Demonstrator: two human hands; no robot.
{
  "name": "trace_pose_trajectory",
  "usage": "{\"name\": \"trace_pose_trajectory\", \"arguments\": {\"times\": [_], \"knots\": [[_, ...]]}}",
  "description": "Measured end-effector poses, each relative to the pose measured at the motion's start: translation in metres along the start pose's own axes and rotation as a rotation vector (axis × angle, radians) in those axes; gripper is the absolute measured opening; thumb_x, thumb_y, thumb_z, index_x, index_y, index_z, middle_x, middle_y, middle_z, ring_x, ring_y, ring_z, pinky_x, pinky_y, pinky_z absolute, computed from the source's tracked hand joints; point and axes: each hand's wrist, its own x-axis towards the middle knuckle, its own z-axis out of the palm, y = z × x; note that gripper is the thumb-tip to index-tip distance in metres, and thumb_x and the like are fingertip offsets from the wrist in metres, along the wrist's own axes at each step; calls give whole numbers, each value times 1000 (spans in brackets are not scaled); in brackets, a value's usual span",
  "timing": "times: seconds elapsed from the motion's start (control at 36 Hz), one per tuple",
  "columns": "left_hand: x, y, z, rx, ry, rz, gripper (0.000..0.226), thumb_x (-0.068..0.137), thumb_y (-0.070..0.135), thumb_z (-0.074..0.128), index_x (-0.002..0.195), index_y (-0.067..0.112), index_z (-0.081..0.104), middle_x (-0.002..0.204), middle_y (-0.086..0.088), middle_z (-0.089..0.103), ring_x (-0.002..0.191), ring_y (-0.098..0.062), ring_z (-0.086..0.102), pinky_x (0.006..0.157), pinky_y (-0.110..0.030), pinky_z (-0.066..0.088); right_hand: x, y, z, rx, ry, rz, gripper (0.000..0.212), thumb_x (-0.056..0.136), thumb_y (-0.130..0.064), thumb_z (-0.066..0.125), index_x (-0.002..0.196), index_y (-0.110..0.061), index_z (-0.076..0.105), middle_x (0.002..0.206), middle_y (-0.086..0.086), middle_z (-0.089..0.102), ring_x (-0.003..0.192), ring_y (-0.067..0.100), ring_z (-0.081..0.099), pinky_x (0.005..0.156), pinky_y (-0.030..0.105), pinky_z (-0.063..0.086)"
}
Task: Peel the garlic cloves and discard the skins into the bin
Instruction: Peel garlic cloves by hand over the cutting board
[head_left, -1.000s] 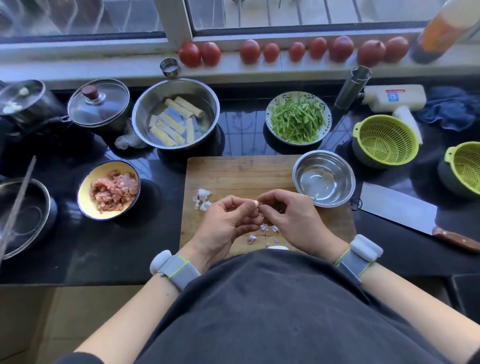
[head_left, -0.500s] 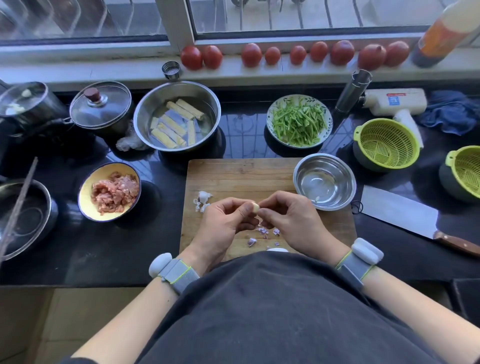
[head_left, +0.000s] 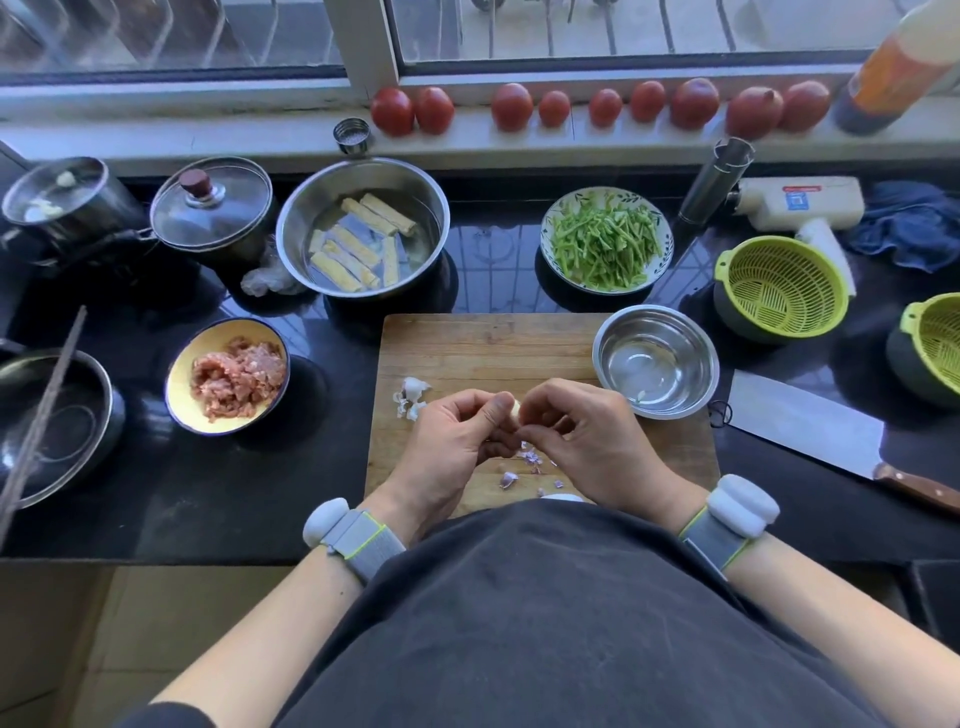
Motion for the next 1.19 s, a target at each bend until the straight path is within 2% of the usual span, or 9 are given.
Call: {"name": "trace_pose_trajectory", "arguments": {"times": [0.25, 0.36, 0.42, 0.56, 0.78, 0.92, 1.0, 1.06, 1.19], "knots": [[-1, 1, 2, -20, 2, -7, 19, 81, 25, 68, 79, 6, 69, 69, -9, 67, 61, -18, 64, 60, -24, 56, 1, 1, -1, -6, 21, -28, 16, 78, -4, 82, 79, -11, 68, 71, -4, 63, 64, 14, 58, 60, 32, 49], [-2, 0, 2, -81, -8, -24, 25, 82, 23, 67, 92, 1, 72, 75, -13, 69, 64, -18, 66, 65, -25, 57, 0, 3, 0, 13, 43, -21, 14, 77, -3, 83, 78, -10, 70, 71, -4, 64, 65, 12, 58, 60, 29, 49], [-2, 0, 2, -102, -8, -22, 28, 83, 23, 66, 97, 0, 72, 79, -14, 70, 67, -19, 67, 67, -25, 57, -1, 2, 1, 57, 63, 27, 15, 77, -3, 84, 78, -10, 71, 72, -5, 66, 66, 10, 61, 62, 26, 50], [-2, 0, 2, -135, 10, 13, 23, 84, 21, 65, 96, 2, 73, 83, -13, 72, 72, -20, 67, 70, -27, 59, -2, -1, -2, 307, 54, 233, 17, 81, -3, 81, 84, -15, 69, 78, 0, 73, 73, 21, 71, 71, 34, 60], [-1, -1, 3, -81, 13, 4, 29, 83, 22, 65, 99, -1, 72, 79, -14, 70, 66, -19, 65, 64, -25, 57, 0, -4, -2, 101, 38, 18, 15, 81, -2, 82, 88, -11, 71, 79, -6, 69, 70, 9, 65, 66, 17, 52], [-1, 0, 2, -45, 12, 6, 29, 82, 23, 66, 96, -1, 72, 75, -14, 69, 63, -20, 64, 63, -26, 56, 0, 1, -2, 34, 39, -51, 12, 81, -4, 81, 86, -8, 71, 78, -3, 68, 69, 14, 63, 64, 33, 54], [-1, -2, 1, -48, 19, -3, 19, 91, 16, 62, 94, 0, 72, 74, -13, 69, 62, -19, 64, 63, -26, 57, -1, 3, -2, 32, 50, -63, 10, 82, -5, 80, 86, -8, 72, 77, -2, 68, 69, 19, 64, 63, 40, 54], [-1, -1, 1, -45, 17, -3, 17, 94, 12, 60, 94, 0, 72, 76, -14, 70, 63, -20, 65, 63, -26, 57, -1, 4, -1, 44, 56, -63, 9, 82, -5, 80, 87, -8, 72, 78, -2, 69, 69, 20, 65, 64, 42, 55], [-1, 1, 3, -65, 13, -7, 25, 85, 20, 65, 97, -2, 72, 79, -17, 70, 66, -22, 67, 64, -27, 57, -2, 3, -2, 33, 89, -76, 6, 83, -5, 79, 86, -8, 74, 80, -2, 71, 70, 18, 66, 64, 41, 55]]}}
